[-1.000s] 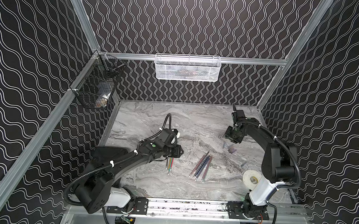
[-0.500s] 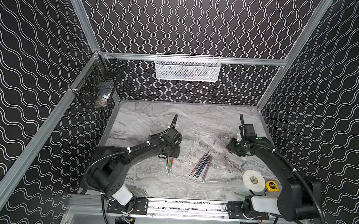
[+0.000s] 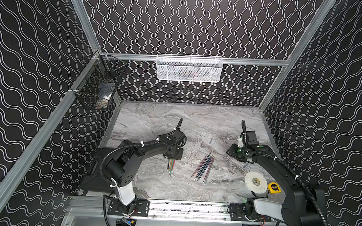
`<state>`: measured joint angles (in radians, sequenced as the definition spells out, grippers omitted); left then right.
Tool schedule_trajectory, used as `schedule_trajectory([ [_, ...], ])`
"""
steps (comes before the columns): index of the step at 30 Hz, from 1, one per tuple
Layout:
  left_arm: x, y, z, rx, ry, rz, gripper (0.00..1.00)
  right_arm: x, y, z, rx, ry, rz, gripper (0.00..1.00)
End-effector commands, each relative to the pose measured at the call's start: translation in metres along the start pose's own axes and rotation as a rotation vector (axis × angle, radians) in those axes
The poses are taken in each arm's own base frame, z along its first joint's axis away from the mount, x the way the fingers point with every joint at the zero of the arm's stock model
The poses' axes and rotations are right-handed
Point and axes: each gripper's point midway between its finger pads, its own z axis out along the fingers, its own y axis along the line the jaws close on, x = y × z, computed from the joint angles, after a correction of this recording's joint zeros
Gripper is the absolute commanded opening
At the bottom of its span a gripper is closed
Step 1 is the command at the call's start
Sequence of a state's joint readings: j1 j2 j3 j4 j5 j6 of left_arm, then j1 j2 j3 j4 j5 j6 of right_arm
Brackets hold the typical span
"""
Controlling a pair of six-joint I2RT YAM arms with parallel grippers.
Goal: Remove the protective cover of the pencils
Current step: Pick up the pencil from the center of the board.
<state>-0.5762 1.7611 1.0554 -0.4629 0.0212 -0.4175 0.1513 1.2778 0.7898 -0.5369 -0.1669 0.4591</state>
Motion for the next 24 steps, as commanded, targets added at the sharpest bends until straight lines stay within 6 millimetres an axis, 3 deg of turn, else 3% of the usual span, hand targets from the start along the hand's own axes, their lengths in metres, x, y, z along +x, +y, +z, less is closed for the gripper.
schedule_trajectory([
  [1, -0.003, -0.001, 0.001, -0.001, -0.001, 0.010, 0.31, -0.006, 0.005, 0.000, -0.018, -0.026, -0.014, 0.41],
  [10, 0.000, -0.003, 0.008, 0.010, 0.023, 0.005, 0.30, -0.007, 0.006, 0.002, -0.025, -0.022, -0.014, 0.41],
  [19, 0.001, -0.009, 0.012, 0.036, 0.048, 0.011, 0.16, -0.007, 0.007, 0.000, -0.028, -0.028, -0.014, 0.41],
  [24, -0.005, -0.014, 0.005, 0.055, 0.035, 0.009, 0.08, -0.007, 0.007, 0.000, -0.032, -0.028, -0.014, 0.41],
])
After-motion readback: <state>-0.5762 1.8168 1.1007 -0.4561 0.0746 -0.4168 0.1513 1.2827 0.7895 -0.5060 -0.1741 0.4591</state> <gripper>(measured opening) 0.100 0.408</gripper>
